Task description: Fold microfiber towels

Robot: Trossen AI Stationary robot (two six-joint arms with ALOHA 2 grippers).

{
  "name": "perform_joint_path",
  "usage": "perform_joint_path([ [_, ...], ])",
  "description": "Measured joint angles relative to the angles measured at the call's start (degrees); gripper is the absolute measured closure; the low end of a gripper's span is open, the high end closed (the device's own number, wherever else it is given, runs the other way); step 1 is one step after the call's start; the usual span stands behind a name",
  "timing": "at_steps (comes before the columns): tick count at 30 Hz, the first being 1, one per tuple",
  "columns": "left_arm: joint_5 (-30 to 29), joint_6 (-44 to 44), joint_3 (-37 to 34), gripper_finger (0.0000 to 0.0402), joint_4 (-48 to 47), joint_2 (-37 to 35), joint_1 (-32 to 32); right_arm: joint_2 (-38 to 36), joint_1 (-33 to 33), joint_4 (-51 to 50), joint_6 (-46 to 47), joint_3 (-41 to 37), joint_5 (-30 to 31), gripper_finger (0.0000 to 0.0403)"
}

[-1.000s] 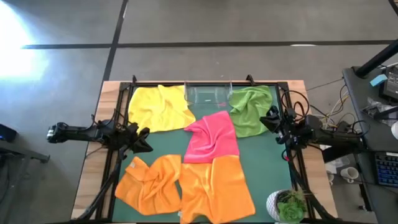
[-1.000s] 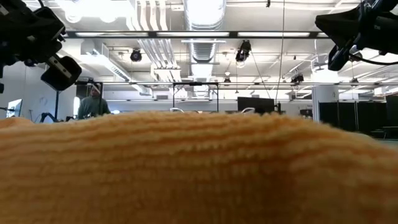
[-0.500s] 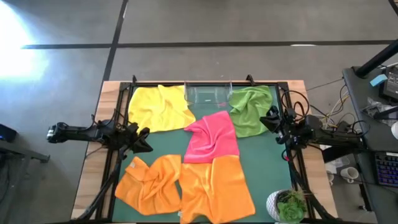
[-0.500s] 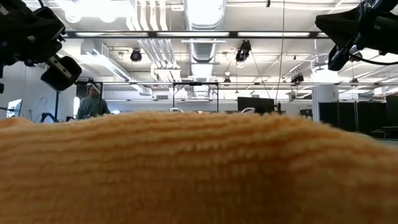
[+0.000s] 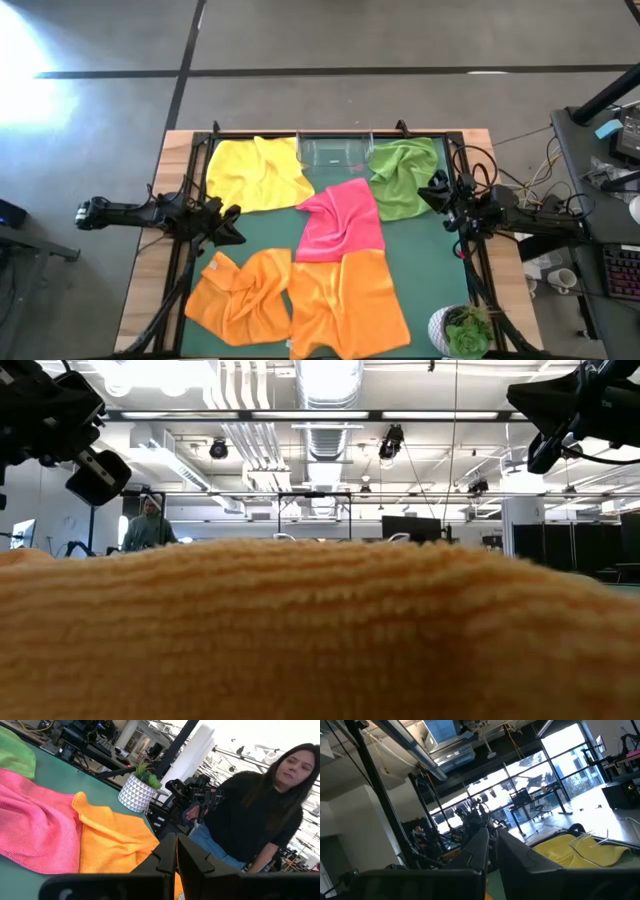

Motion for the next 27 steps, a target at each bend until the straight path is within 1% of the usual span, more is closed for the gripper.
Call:
perform_joint_path([
  [5, 0.0, 0.02, 0.0, 0.0401, 0.0, 0.0, 0.0, 0.02, -0.04, 0.0, -4.15, -0.01, 0.02, 0.0374],
  [9, 0.0, 0.02, 0.0, 0.0401, 0.0, 0.0, 0.0, 0.02, -0.02, 0.0, -2.93, -0.02, 0.04, 0.0374],
  [27, 0.0, 0.02, 0.0, 0.0401, 0.0, 0.0, 0.0, 0.05, -0.02, 0.39, -3.02, 0.32, 0.04, 0.0374],
])
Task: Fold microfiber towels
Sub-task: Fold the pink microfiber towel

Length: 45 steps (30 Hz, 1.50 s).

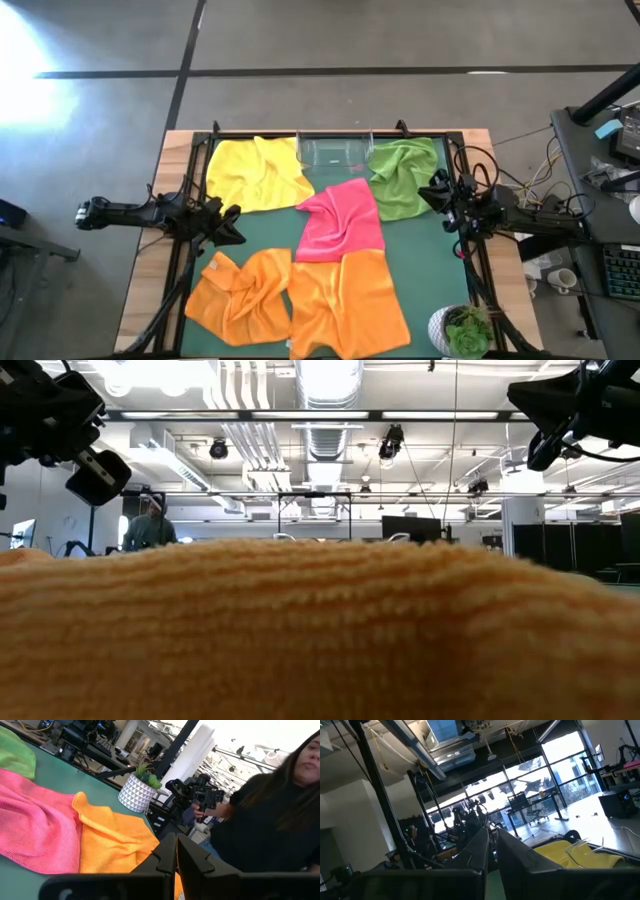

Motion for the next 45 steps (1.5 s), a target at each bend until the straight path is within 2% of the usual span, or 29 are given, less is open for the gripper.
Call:
perform_joint_path([
  [8, 0.0, 0.0, 0.0, 0.0401, 0.0, 0.0, 0.0, -0.01, 0.0, -0.07, 4.08, 4.09, 0.05, 0.0374],
  [11, 0.0, 0.08, 0.0, 0.0401, -0.01, 0.0, 0.0, -0.01, 0.0, -0.01, 2.85, 6.18, 0.25, 0.0374],
  [19, 0.0, -0.07, 0.0, 0.0401, -0.02, 0.0, 0.0, -0.01, 0.01, -0.32, 2.09, 11.64, 6.8, 0.0374],
  [28, 0.01, -0.17, 0.0, 0.0401, -0.02, 0.0, 0.0, 3.07, 0.02, -0.74, 2.23, 19.02, 7.37, 0.0374],
  [32, 0.02, -0.19, 0.0, 0.0401, 0.0, 0.0, 0.0, 5.21, 0.02, -7.26, 2.21, 24.1, 7.34, 0.0374],
  [39, 0.0, -0.22, 0.0, 0.0401, 0.0, 0.0, 0.0, 9.7, 0.02, -28.84, 4.25, 34.65, 7.33, 0.0374],
  [45, 0.0, -0.24, 0.02, 0.0402, 0.0, 0.0, 0.0, 15.44, 0.04, -40.32, 4.33, 41.34, 6.91, 0.0374],
])
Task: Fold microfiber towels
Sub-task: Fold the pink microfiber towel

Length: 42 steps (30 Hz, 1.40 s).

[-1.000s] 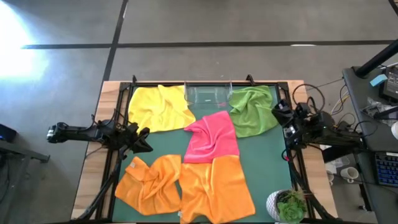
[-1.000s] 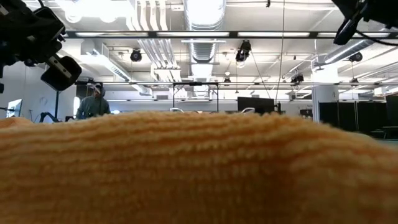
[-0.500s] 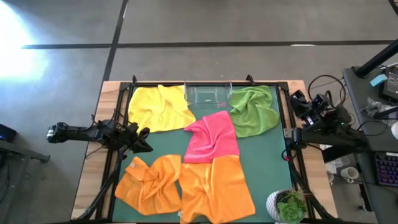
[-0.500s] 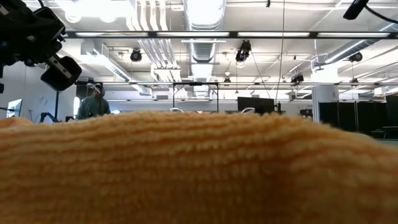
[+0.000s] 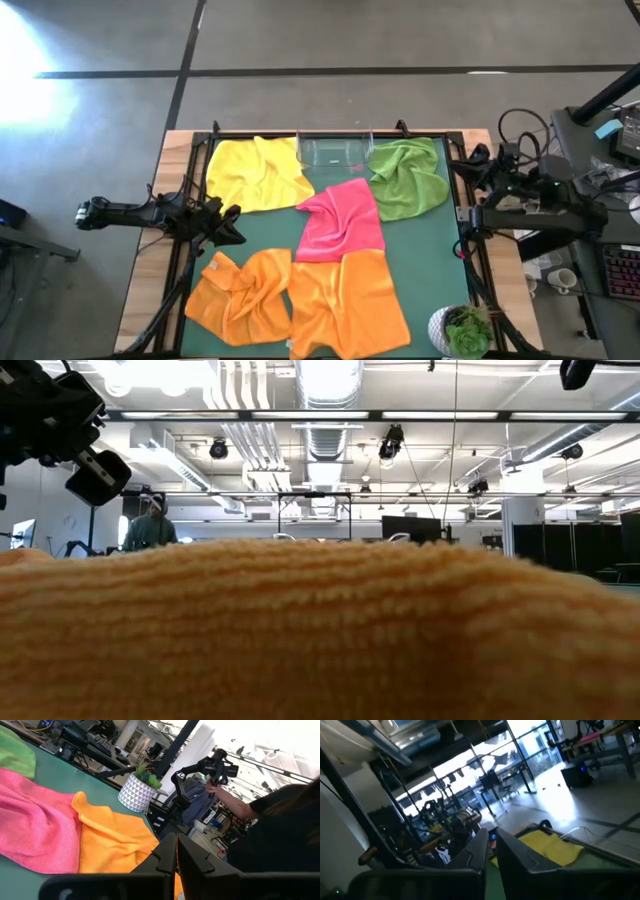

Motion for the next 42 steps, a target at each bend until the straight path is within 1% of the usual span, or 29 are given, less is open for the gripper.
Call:
perform_joint_path([
  [2, 0.0, 0.0, -0.01, 0.0401, 0.02, 0.0, 0.0, 1.94, 0.0, -0.68, -0.02, 1.31, -2.01, 0.0374],
  [8, 0.0, 0.0, -0.02, 0.0401, 0.02, 0.0, 0.0, 7.93, 0.0, -0.88, -0.05, 2.03, -13.47, 0.0374],
  [12, 0.0, 0.35, -0.02, 0.0401, 0.02, 0.0, 0.0, 11.33, 0.02, -0.83, -0.07, 2.03, -17.47, 0.0374],
  [17, 0.0, 0.37, -0.01, 0.0401, 0.01, 0.0, 0.01, 14.4, 0.02, -0.97, -0.09, 2.03, -18.03, 0.0374],
  [27, -0.44, 0.46, -0.02, 0.0401, 0.02, 0.0, 0.0, 17.98, 0.02, -2.3, 0.76, 2.28, -18.04, 0.0374],
  [30, -0.44, 0.46, -0.02, 0.0401, 0.02, 0.0, 0.0, 19.4, 0.16, -2.68, 1.33, 3.71, -18.03, 0.0374],
  [33, -0.44, 0.46, -0.02, 0.0401, 0.03, 0.0, 0.0, 21.24, 0.64, -4.47, -0.15, 6.58, -17.92, 0.0374],
  [36, -0.44, 0.46, -0.02, 0.0401, 0.04, 0.0, 0.02, 23.39, 1.21, -8.08, -2.11, 10.74, -17.57, 0.0374],
  [39, -0.72, 0.39, -0.02, 0.0401, 0.37, 0.0, 0.0, 25.62, 1.27, -15.1, -4.42, 14.83, -17.3, 0.0374],
  [42, -2.59, 0.06, -0.02, 0.0401, 3.24, 0.0, 0.02, 28.16, 1.27, -22.11, -4.65, 17.53, -14.65, 0.0374],
])
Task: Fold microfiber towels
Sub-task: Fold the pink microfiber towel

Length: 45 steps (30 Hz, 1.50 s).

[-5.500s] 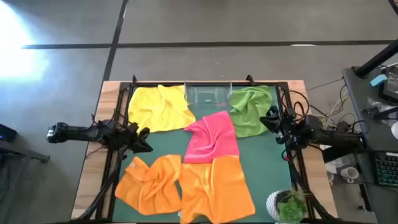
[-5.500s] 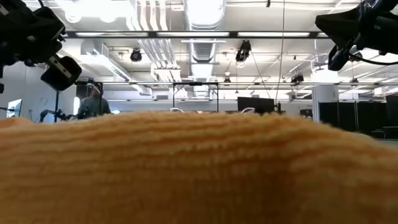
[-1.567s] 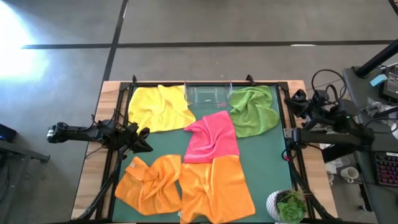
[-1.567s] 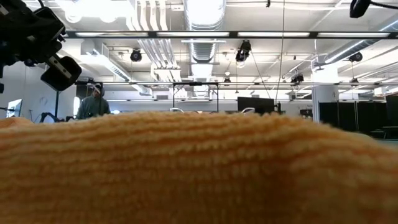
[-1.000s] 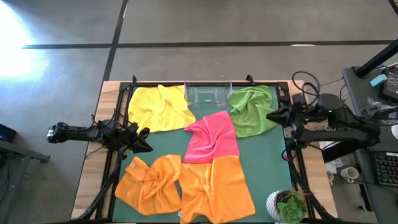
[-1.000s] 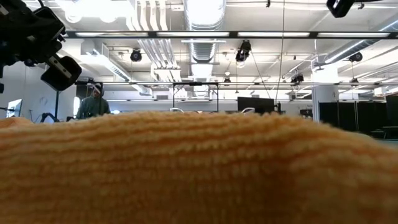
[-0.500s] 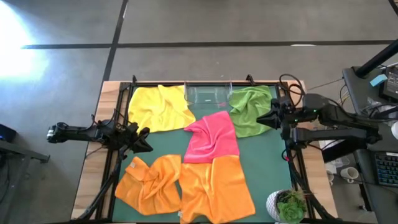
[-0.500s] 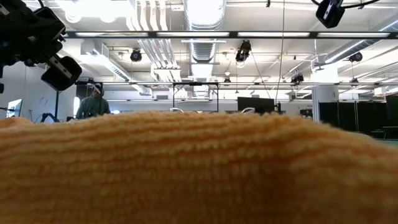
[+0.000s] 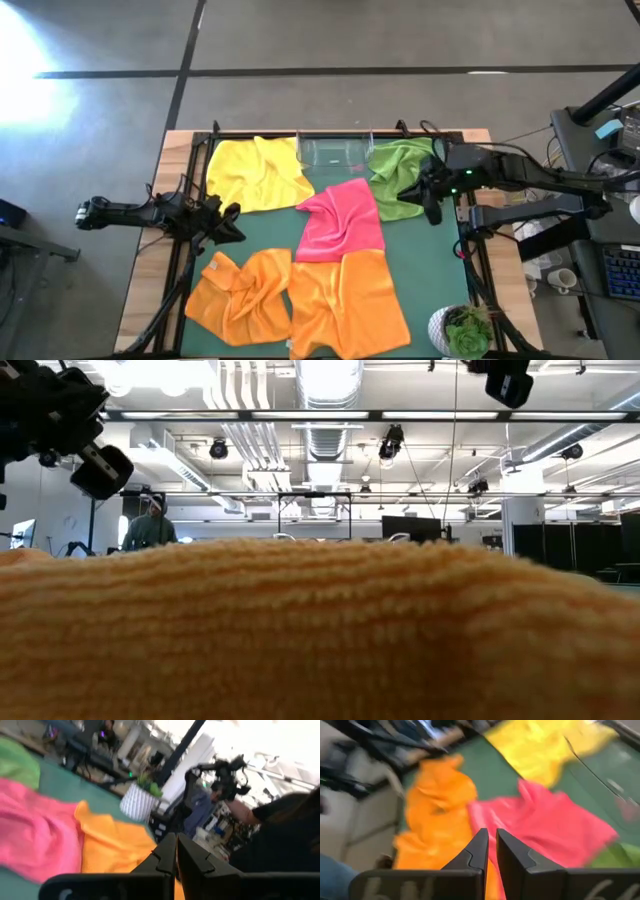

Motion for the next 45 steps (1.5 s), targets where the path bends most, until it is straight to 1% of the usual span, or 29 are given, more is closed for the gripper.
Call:
perform_joint_path([
  [4, -1.07, 0.01, 0.0, 0.0401, 5.15, 0.0, 0.01, 3.36, 0.0, -3.57, -0.02, 0.88, 0.84, 0.0374],
  [7, -1.52, -0.02, 0.0, 0.0401, 7.06, 0.0, 0.01, 6.17, 0.0, -3.47, -0.01, -0.49, 0.77, 0.0374],
  [15, -2.89, 0.36, 0.0, 0.0401, 6.88, 0.57, -0.02, 14.18, 0.0, -3.43, 0.0, -4.27, 0.76, 0.0374],
  [20, -5.77, 0.29, 0.0, 0.0401, 6.9, 1.58, 0.0, 19.21, 0.09, -3.38, -1.19, -4.66, 0.07, 0.0374],
  [25, -7.07, 0.27, 0.02, 0.0401, 6.92, 2.98, 0.01, 24.61, 1.47, -3.28, -3.6, -4.7, -0.08, 0.0374],
  [27, -7.14, 0.26, 0.0, 0.0401, 6.91, 3.55, 0.01, 26.58, 2.02, -2.49, -3.6, -4.7, -0.31, 0.0373],
  [34, -7.14, -0.19, 0.0, 0.0402, 6.94, 5.34, -0.01, 33.55, 3.41, 1.96, -3.67, -4.66, -5.6, 0.0373],
  [39, -7.14, -0.21, 0.01, 0.0401, 7.14, 5.55, 0.01, 37.33, 3.59, 3.99, -3.06, -4.68, -5.89, 0.0373],
  [45, -7.46, -0.16, 0.02, 0.0401, 7.09, 5.53, 0.01, 39.61, 3.85, 6.52, -6.97, -4.68, -5.94, 0.0374],
])
